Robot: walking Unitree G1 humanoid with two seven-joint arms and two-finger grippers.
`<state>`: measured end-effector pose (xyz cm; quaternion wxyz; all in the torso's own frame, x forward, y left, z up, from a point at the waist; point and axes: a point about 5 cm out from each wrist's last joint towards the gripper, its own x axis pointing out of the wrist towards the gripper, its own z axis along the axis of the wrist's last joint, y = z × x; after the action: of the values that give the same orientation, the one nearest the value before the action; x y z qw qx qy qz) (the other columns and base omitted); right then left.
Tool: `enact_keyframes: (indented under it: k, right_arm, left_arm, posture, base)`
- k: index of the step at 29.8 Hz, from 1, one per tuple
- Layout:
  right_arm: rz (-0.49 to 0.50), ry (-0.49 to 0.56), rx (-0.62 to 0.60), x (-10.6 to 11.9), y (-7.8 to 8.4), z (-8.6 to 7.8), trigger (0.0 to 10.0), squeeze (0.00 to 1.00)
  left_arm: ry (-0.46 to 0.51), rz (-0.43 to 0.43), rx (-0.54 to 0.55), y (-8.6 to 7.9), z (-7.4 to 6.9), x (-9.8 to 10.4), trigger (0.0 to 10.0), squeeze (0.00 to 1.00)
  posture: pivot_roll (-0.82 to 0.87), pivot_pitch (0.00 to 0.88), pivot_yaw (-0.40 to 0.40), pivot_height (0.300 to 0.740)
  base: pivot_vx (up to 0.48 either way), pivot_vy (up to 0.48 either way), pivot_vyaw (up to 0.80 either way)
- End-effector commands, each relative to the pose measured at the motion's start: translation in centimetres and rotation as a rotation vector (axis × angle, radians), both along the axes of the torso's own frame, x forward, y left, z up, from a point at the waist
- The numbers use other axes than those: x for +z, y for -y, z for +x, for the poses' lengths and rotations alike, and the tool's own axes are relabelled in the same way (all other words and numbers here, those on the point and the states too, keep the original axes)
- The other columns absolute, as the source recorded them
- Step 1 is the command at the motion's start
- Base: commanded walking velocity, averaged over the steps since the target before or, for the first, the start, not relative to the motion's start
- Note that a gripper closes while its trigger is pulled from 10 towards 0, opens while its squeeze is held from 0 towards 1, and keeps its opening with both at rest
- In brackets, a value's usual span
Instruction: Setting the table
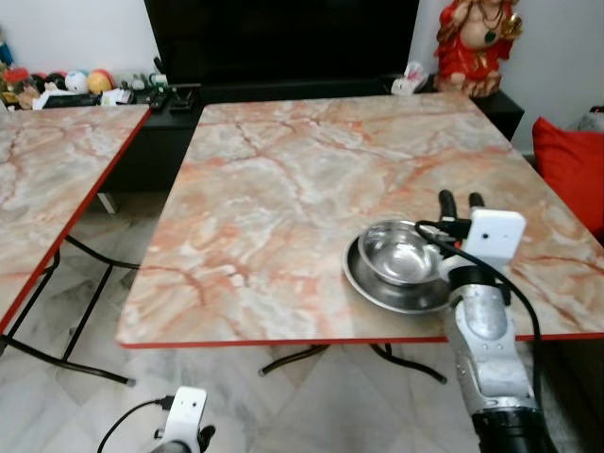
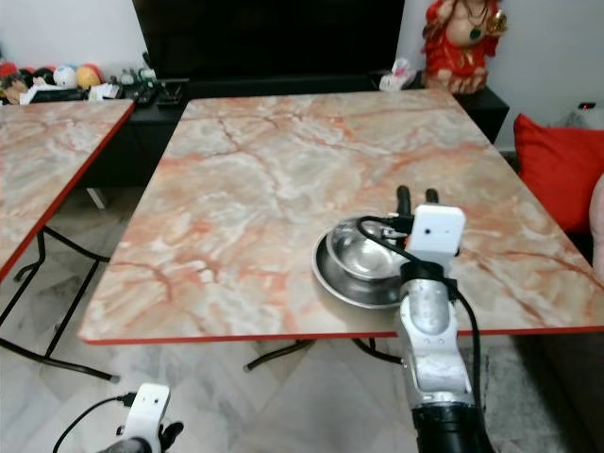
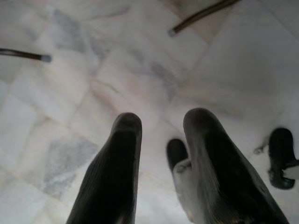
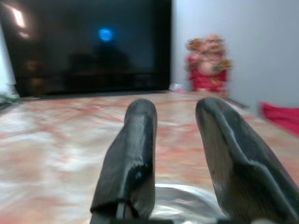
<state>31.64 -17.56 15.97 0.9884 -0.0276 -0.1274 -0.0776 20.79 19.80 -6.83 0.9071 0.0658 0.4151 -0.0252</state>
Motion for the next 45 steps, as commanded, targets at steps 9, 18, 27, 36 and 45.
enact_keyframes:
  k: [9,18,27,36,45]
  right_arm:
    - [-0.010,0.005,0.021,0.52,-0.72,0.29,10.0,0.00]
    - [-0.012,-0.002,0.008,0.51,-0.51,0.31,10.0,0.00]
    - [-0.015,-0.001,0.004,0.74,-0.27,0.37,10.0,0.00]
    - [-0.011,0.005,0.007,0.90,-0.41,0.48,10.0,0.00]
    - [-0.031,0.000,0.003,0.78,-0.46,0.39,10.0,0.00]
  left_arm:
    - [-0.020,0.014,0.001,-0.37,-0.31,-0.15,10.0,0.00]
    - [-0.017,0.013,0.003,-0.33,-0.10,-0.05,10.0,0.00]
    - [-0.017,0.010,0.008,-0.37,-0.16,-0.07,10.0,0.00]
    - [-0.017,0.010,0.016,-0.50,-0.25,-0.10,10.0,0.00]
    - [-0.017,0.009,0.013,-0.52,-0.28,-0.11,10.0,0.00]
  posture:
    - [-0.04,0.000,0.035,0.740]
    - [-0.04,0.000,0.038,0.740]
    - [-0.03,0.000,0.031,0.740]
    - [-0.03,0.000,0.033,0.740]
    - [-0.03,0.000,0.034,0.740]
  base:
    - [0.000,0.394,0.00]
    - [0.000,0.394,0.00]
    - [0.000,0.389,0.00]
    - [0.000,0.386,0.00]
    - [0.000,0.380,0.00]
